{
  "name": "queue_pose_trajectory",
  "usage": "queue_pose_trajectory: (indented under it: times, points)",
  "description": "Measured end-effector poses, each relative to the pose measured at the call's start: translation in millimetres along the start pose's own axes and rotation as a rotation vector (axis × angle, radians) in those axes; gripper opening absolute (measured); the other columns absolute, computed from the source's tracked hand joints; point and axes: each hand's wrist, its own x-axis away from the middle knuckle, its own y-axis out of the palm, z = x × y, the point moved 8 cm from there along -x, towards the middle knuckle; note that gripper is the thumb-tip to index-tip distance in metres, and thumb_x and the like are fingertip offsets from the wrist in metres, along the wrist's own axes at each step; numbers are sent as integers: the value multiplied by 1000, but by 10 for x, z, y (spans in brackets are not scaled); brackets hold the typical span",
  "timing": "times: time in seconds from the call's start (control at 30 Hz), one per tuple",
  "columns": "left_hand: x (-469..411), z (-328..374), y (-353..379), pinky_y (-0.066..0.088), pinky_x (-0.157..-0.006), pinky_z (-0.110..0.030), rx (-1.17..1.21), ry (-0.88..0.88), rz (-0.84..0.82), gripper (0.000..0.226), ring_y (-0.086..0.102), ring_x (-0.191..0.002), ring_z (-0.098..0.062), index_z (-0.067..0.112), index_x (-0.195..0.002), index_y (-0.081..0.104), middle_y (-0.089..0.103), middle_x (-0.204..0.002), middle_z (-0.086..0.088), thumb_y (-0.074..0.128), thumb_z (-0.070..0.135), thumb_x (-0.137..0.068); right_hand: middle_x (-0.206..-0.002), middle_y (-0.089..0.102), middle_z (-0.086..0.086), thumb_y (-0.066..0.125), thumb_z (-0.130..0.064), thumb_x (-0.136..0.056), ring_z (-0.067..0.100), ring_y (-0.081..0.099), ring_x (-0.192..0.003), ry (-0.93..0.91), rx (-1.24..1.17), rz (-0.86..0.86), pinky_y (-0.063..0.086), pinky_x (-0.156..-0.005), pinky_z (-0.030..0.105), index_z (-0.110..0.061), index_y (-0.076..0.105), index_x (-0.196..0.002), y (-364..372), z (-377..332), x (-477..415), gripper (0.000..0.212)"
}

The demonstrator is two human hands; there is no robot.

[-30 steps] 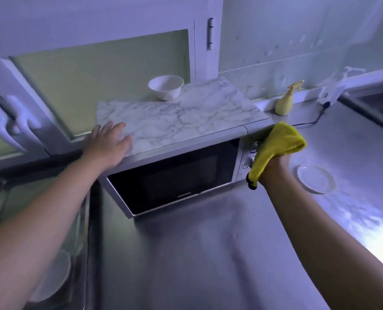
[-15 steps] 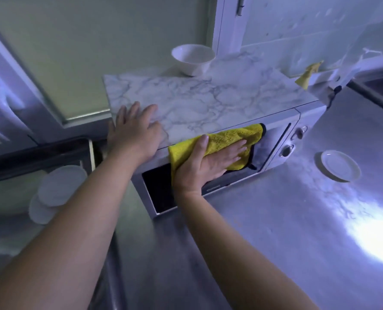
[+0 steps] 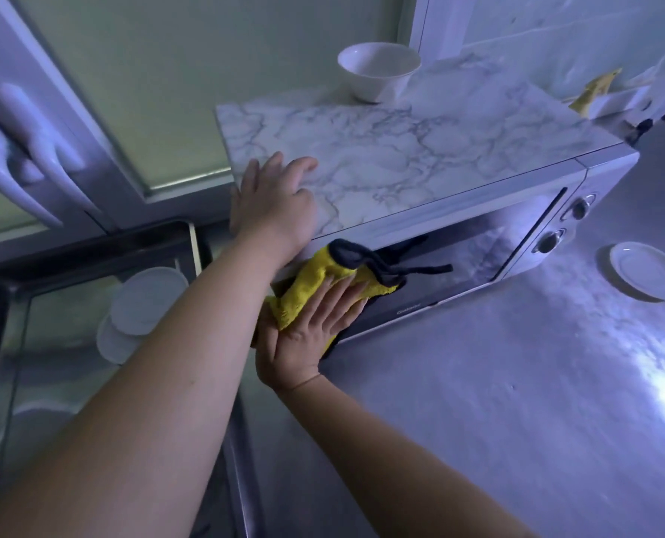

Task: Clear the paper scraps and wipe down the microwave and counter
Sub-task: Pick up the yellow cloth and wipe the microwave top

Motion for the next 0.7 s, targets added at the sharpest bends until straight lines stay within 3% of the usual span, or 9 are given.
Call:
queue_pose_trajectory:
  times: [0.1,0.17,0.27,0.33,0.4,0.47,0.53,0.63,0.7]
  points:
    - [9,-5,4,3,-123,-45,-25,12,8,56,1,-152,-18,41,-143,42,16,-164,4,29,15,-95,-166,-21,4,33,-50,-96,34,-18,-152,-216,115,-43,-4,-115,61,-21,-12,-159,77,171,143,83]
    - [-4,-8,15,4,-123,-46,-45,27,15,56,3,-152,-20,41,-144,42,17,-164,3,29,16,-95,-165,-23,2,45,-44,-83,31,-20,-151,-233,171,-104,-1,-113,59,-19,-4,-159,140,308,267,94]
    - [-32,-33,34,5,-123,-44,-64,24,30,56,5,-152,-20,41,-144,41,18,-164,3,29,17,-94,-165,-21,1,48,-39,-78,28,-23,-151,-145,193,-176,1,-113,57,-5,30,-138,243,523,500,72]
    - [-52,-43,39,6,-123,-43,-77,25,39,56,6,-151,-21,41,-143,42,19,-163,2,29,17,-94,-165,-10,11,50,-38,-80,28,-23,-151,-30,207,-183,0,-115,57,-1,30,-135,313,662,670,69]
    - [-58,-38,38,7,-123,-44,-98,35,49,56,8,-151,-23,39,-143,42,22,-163,2,29,16,-94,-165,-14,12,47,-39,-88,27,-22,-151,138,175,-163,-1,-118,53,-5,10,-152,340,746,834,81]
    - [-56,-27,42,9,-122,-45,-119,47,56,55,10,-150,-24,39,-144,41,24,-162,3,28,17,-94,-164,-19,15,33,-47,-102,23,-20,-152,372,71,-133,-4,-122,43,-13,-15,-156,347,774,934,81]
    - [-51,-17,38,10,-122,-45,-137,47,69,54,12,-150,-24,39,-143,42,25,-161,3,27,18,-95,-160,-10,25,30,-49,-103,23,-15,-151,580,-36,-143,-8,-123,33,-7,-18,-154,395,747,997,82]
    - [-52,13,31,15,-120,-45,-164,59,81,52,17,-148,-26,36,-142,42,30,-158,1,28,19,-95,-162,-19,5,44,-23,-100,17,-13,-153,748,-210,-244,-9,-123,28,-20,-18,-151,358,615,1070,80]
    - [-46,23,30,18,-119,-46,-186,73,83,50,20,-146,-27,34,-142,42,32,-157,-2,28,20,-96,-166,-2,-9,47,-16,-101,13,7,-153,993,-455,-330,4,-125,31,-39,-6,-153,182,607,1207,77]
